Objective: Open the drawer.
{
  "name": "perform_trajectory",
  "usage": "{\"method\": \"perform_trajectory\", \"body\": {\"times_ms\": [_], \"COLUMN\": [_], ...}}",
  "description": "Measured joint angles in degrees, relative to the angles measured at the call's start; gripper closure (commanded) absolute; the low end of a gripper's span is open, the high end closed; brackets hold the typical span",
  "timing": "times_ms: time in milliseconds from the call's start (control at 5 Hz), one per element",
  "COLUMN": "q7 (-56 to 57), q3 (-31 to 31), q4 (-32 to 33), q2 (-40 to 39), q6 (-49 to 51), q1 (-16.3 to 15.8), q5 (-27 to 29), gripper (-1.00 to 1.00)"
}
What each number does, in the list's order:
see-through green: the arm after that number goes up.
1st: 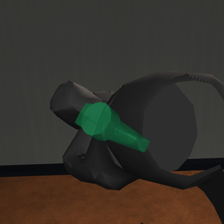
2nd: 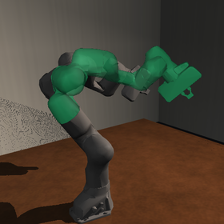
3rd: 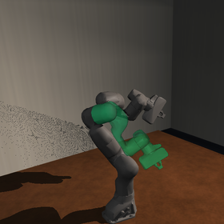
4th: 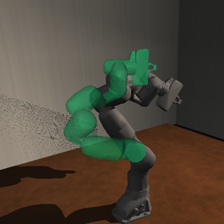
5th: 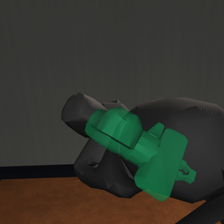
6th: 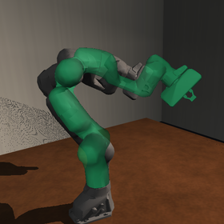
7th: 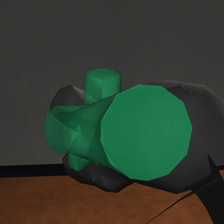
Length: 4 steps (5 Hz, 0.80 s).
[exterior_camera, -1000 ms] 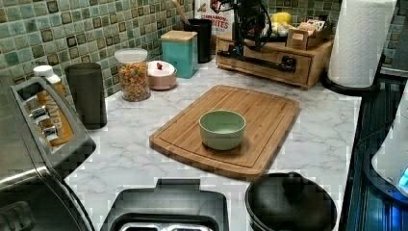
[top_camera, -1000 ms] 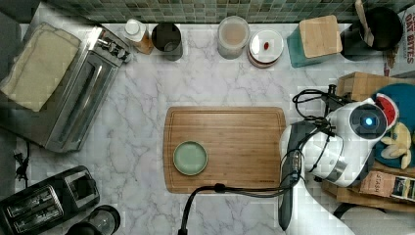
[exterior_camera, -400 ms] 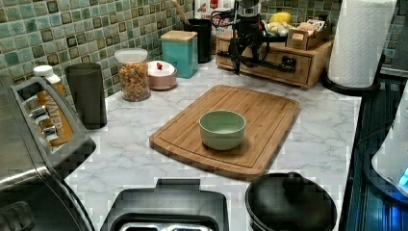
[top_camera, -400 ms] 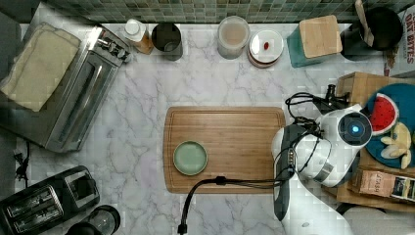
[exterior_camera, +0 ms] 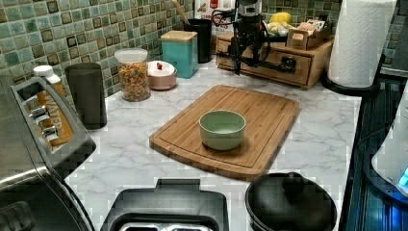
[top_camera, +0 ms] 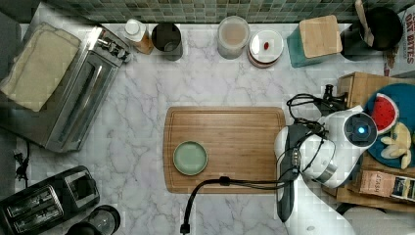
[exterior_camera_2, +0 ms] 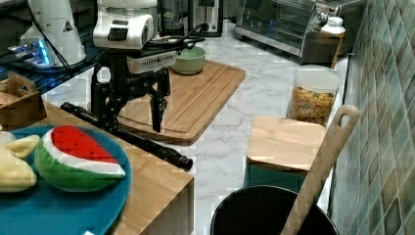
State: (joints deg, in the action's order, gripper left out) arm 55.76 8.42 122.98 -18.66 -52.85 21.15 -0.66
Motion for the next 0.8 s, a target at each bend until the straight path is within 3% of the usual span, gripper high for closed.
{"method": "perform_trajectory", "body": {"times_ms": [400, 800], "q7": [9.48, 2.88], "q3": [-2.35, -4.65], "q4": [1.79, 2.57], "q2": [2.56, 2.64], "q6": [2.18, 0.73], "q1": [0.99, 0.25], "q5": [7.74, 10.21], "gripper": [-1.0, -1.0]}}
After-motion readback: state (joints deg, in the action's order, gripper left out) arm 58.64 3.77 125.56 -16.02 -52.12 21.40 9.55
